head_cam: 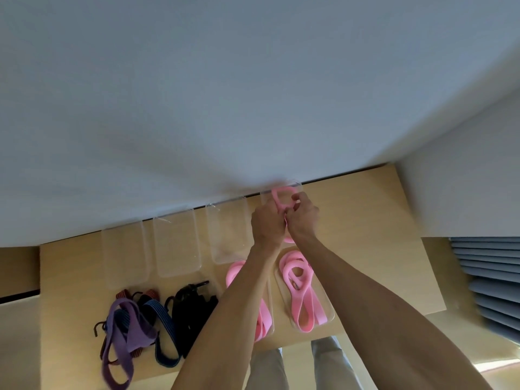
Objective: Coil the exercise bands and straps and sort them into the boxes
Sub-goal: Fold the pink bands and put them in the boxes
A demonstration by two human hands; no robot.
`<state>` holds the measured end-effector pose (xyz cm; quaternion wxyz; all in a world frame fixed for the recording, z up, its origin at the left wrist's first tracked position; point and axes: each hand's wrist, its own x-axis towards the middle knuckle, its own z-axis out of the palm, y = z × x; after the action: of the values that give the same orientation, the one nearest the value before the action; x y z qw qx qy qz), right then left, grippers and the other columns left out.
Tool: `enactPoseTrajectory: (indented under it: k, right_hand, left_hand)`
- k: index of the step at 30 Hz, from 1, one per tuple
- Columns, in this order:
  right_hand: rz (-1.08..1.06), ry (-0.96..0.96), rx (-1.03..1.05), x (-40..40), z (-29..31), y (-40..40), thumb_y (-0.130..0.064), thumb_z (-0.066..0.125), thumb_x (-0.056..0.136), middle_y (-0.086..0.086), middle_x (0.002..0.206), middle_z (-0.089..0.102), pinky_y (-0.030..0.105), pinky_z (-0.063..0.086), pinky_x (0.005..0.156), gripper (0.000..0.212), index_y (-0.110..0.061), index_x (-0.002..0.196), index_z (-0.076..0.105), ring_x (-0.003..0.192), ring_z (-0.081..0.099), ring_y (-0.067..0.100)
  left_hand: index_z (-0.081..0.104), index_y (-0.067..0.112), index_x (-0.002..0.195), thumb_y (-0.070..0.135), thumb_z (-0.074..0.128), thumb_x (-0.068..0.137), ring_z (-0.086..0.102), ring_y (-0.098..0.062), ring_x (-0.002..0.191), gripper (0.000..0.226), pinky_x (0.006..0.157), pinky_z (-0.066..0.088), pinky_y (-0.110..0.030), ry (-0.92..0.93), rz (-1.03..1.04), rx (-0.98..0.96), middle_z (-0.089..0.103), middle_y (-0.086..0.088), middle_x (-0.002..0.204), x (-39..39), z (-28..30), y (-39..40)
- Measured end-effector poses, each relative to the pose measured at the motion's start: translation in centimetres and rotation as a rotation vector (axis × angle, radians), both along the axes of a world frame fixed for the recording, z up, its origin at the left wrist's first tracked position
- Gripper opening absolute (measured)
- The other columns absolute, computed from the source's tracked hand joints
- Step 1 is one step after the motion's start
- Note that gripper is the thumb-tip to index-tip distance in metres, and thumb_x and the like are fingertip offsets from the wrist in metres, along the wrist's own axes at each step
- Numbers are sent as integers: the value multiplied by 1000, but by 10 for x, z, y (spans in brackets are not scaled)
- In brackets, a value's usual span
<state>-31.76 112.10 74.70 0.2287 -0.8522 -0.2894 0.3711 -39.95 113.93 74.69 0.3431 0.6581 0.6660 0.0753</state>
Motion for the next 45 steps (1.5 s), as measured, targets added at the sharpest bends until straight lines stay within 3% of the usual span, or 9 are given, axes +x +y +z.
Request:
enactPoseTrajectory:
  k: [6, 10, 13, 17, 23, 28, 33, 38, 45]
  right_hand:
    - [242, -122, -73, 10, 14, -9, -3, 57, 89, 15, 109, 70, 41, 56, 82, 40, -14, 127, 65, 97, 67, 33]
    - [474, -326, -7, 16, 21, -21, -2, 59, 88, 9, 124, 61, 37, 48, 86, 43, -11, 129, 62, 112, 56, 28]
    - [700, -372, 12, 23, 19, -27, -15, 65, 87, 4, 144, 52, 35, 32, 107, 45, -15, 132, 59, 139, 37, 26]
    - [917, -421, -98, 27, 11, -36, -40, 65, 91, -1, 159, 32, 47, 8, 122, 54, -24, 140, 50, 154, 3, 26]
    - [955, -529, -144, 19, -4, -37, -35, 60, 94, 0, 163, 24, 57, -1, 120, 55, -27, 145, 39, 154, -10, 30]
    - [954, -558, -128, 20, -7, -37, -31, 54, 99, 3, 162, 25, 57, -2, 120, 53, -24, 147, 35, 154, -10, 30]
    - [899, -525, -9, 30, 3, -50, -32, 52, 98, 5, 161, 31, 54, 2, 120, 42, -19, 138, 51, 155, 2, 29]
    - [950, -499, -106, 33, 6, -52, -38, 60, 95, 3, 164, 22, 54, -3, 121, 37, -23, 129, 58, 154, -6, 30]
    - [948, -542, -199, 19, -5, -39, -33, 65, 93, 4, 166, 13, 54, -5, 121, 70, -16, 152, 30, 153, -14, 30]
  left_hand:
    - [59, 3, 130, 11, 64, 95, 66, -32, 99, 37, 77, 55, -42, -58, -73, 164, 67, -14, 116, -6, 7, -19]
    - [70, 1, 116, 0, 75, 81, 64, -31, 117, 35, 89, 59, -42, 83, -238, 430, 66, -14, 126, -22, 1, -31]
    - [68, 5, 114, 17, 76, 83, 54, -31, 132, 34, 103, 47, -46, 176, -391, 460, 60, -14, 137, -29, -4, -28]
    - [60, 12, 132, 53, 72, 82, 33, -30, 148, 66, 115, 26, -59, 377, -549, 314, 47, -11, 152, -33, -11, -30]
    - [61, 23, 130, 56, 73, 77, 20, -32, 152, 64, 116, 9, -61, 488, -525, 236, 55, 0, 143, -18, -18, -24]
    - [51, 15, 141, 54, 66, 87, 0, -34, 155, 68, 120, -4, -59, 496, -579, 134, 41, -8, 156, -11, -18, -19]
    - [52, 17, 141, 50, 57, 90, 14, -28, 154, 61, 119, 10, -57, 340, -610, 201, 46, -3, 151, -27, -4, -16]
    - [43, 20, 143, 59, 61, 87, 6, -25, 155, 71, 119, 13, -56, 378, -719, 140, 37, 0, 155, -41, 0, -17]
    - [41, 18, 146, 57, 64, 85, 9, -26, 154, 75, 119, 11, -59, 469, -683, 108, 38, 0, 155, -19, -2, -14]
